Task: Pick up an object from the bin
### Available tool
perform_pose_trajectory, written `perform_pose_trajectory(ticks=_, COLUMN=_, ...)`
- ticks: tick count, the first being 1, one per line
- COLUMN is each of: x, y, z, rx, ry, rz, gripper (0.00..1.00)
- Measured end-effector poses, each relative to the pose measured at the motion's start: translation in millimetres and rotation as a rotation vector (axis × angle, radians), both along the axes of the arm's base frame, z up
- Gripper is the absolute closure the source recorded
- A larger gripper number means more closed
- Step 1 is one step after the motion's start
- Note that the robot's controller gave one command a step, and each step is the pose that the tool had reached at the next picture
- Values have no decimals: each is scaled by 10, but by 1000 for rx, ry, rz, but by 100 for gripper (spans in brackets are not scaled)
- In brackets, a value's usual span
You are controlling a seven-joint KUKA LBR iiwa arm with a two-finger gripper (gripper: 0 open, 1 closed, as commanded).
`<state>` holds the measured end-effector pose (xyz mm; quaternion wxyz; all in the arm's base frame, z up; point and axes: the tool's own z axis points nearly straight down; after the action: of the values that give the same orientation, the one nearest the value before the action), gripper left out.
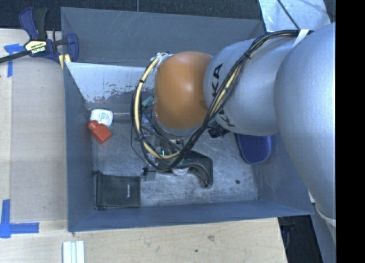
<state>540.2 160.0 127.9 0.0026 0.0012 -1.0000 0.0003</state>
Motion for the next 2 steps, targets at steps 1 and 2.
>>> perform_pose_trajectory(ticks=1, x=-421, y=218, z=-596, rx=2, ry=-2, rz=291, gripper=0)
perform_pose_trajectory(ticks=2, x=-401, y=213, z=-574, rx=2, ry=-7, rz=287, gripper=100)
